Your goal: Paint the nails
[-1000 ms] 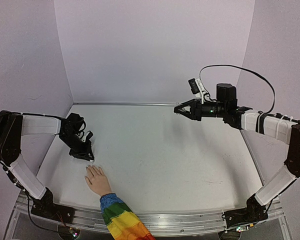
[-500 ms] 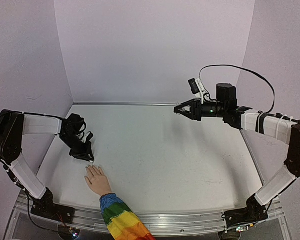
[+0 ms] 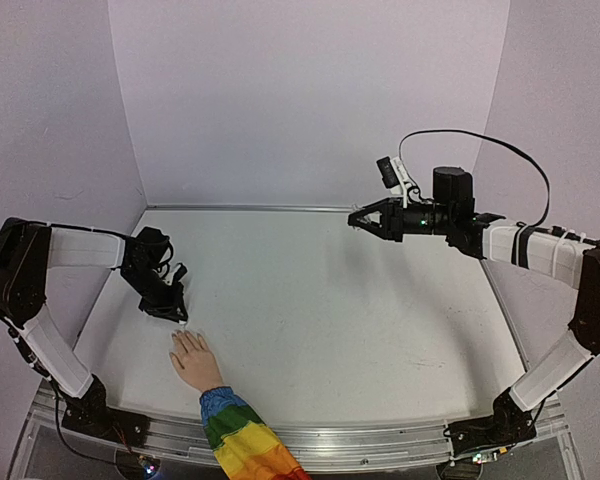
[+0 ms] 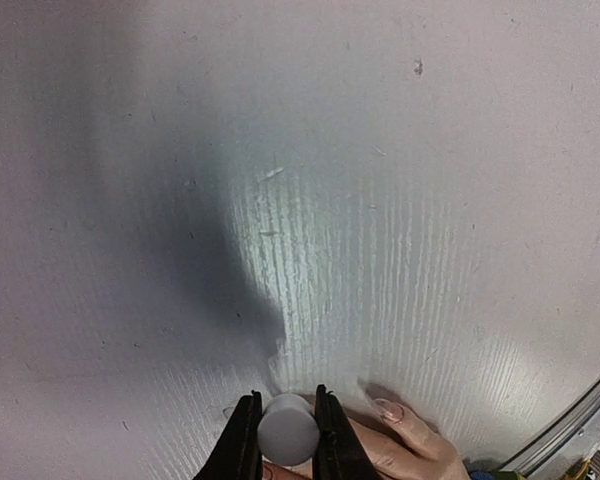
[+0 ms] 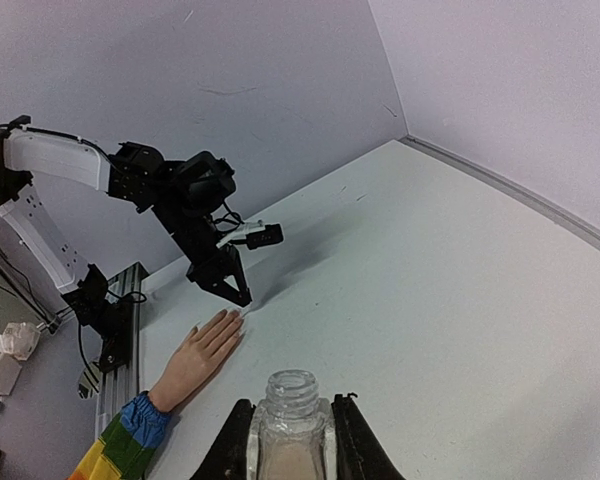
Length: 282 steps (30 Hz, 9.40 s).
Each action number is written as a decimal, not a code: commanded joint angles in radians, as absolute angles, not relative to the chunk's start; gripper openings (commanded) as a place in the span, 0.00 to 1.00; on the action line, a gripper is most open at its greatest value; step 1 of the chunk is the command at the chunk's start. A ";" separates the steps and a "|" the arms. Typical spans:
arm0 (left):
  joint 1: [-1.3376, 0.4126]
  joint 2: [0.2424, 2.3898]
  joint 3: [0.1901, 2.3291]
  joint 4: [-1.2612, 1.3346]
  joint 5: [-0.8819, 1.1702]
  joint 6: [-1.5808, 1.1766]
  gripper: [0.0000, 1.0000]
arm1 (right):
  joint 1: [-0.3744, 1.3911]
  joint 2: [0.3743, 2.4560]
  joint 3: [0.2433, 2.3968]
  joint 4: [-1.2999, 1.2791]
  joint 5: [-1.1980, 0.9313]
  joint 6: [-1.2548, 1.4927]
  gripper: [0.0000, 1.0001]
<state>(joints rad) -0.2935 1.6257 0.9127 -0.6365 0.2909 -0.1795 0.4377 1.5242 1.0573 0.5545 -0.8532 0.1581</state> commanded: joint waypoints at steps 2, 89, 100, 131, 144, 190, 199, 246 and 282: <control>-0.296 1.638 0.960 -0.629 0.276 -0.154 0.00 | 0.435 1.519 1.094 0.616 -0.888 0.170 0.00; -0.338 1.636 0.968 -0.661 0.228 -0.204 0.00 | 0.435 1.528 1.077 0.652 -0.907 0.196 0.00; -0.337 1.650 0.990 -0.657 0.215 -0.190 0.00 | 0.435 1.531 1.078 0.652 -0.907 0.198 0.00; -0.334 1.538 0.943 -0.675 0.276 -0.206 0.00 | 0.435 1.517 1.061 0.668 -0.913 0.199 0.00; -0.333 1.588 0.953 -0.667 0.275 -0.197 0.00 | 0.436 1.516 1.060 0.669 -0.911 0.201 0.00; -0.333 1.652 0.992 -0.650 0.239 -0.188 0.00 | 0.435 1.529 1.071 0.667 -0.911 0.210 0.00; -0.334 1.661 1.004 -0.652 0.227 -0.180 0.00 | 0.435 1.534 1.074 0.667 -0.911 0.211 0.00; -0.347 1.603 0.974 -0.690 0.272 -0.219 0.00 | 0.435 1.536 1.066 0.669 -0.917 0.213 0.00; -0.347 1.653 0.991 -0.677 0.226 -0.203 0.00 | 0.436 1.551 1.084 0.669 -0.922 0.219 0.00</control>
<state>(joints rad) -0.3424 1.6436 0.9646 -0.6971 0.2462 -0.2100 0.4377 1.5471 1.0569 0.6071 -0.8814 0.2108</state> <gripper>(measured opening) 0.160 0.225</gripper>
